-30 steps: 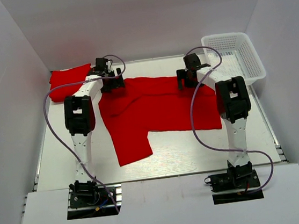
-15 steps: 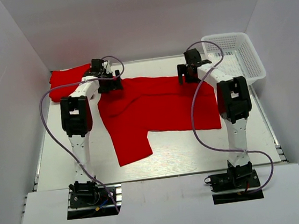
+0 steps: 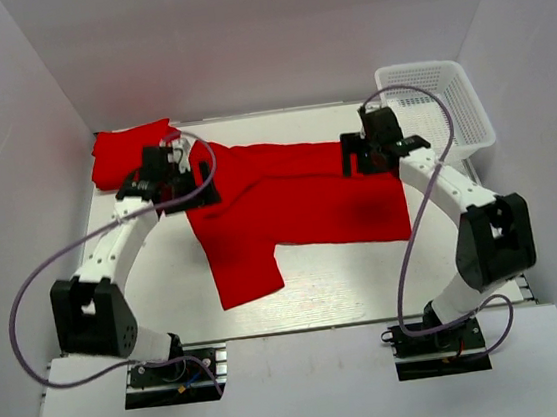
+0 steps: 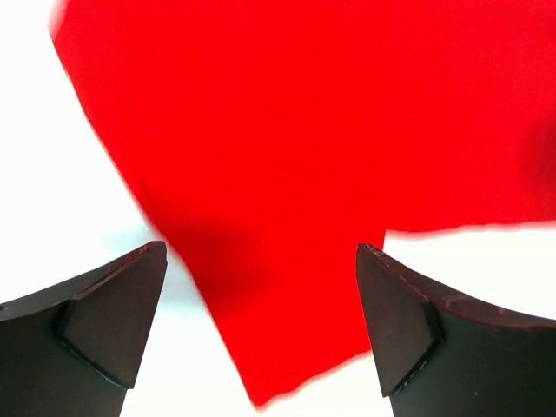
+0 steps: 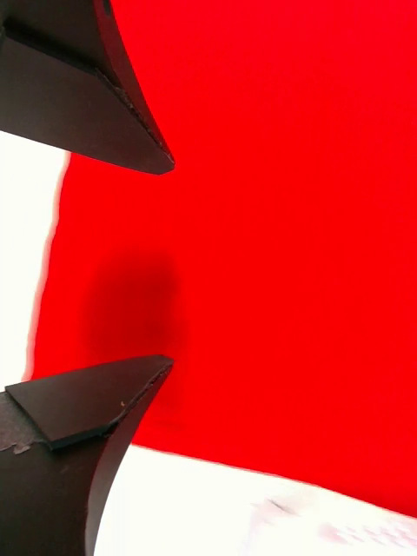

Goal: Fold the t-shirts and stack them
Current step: Grap the side of the flattened tshirt closest away from the robot with both arms

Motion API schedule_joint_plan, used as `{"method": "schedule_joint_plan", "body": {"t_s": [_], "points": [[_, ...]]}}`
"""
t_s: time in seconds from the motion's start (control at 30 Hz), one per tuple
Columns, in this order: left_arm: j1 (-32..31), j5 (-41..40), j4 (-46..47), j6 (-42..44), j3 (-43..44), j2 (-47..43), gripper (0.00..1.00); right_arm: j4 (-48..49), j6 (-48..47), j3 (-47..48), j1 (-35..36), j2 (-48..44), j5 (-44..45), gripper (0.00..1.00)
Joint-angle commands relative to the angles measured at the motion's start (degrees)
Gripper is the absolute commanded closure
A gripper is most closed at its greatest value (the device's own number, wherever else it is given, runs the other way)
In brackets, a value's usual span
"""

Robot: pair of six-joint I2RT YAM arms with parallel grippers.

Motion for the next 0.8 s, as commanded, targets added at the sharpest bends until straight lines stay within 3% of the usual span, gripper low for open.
{"method": "schedule_joint_plan", "body": {"t_s": [0.0, 0.1, 0.27, 0.4, 0.5, 0.77], "points": [[-1.7, -0.8, -6.9, -6.3, -11.8, -7.5, 0.00, -2.2, 5.6, -9.8, 0.6, -5.5, 3.3, 0.10], [-3.0, -2.8, -12.0, -8.2, -19.5, -14.3, 0.00, -2.9, 11.0, -17.0, 0.4, -12.1, 5.1, 0.10], [-5.3, 3.1, -16.0, -11.7, -28.3, -21.3, 0.00, -5.3, 16.1, -22.8, 0.2, -16.6, 9.4, 0.10], [-8.2, 8.2, -13.8, -15.2, -34.5, -27.0, 0.00, -8.5, 19.1, -24.2, 0.0, -17.2, 14.6, 0.10], [-10.9, 11.7, -8.3, -17.1, -39.0, -27.0, 0.00, -8.6, 20.6, -25.9, -0.4, -17.9, 15.0, 0.10], [-16.6, 1.3, -7.2, -18.9, -36.6, -19.8, 0.00, -8.2, 21.8, -28.2, -1.8, -20.5, 15.0, 0.10]]}}
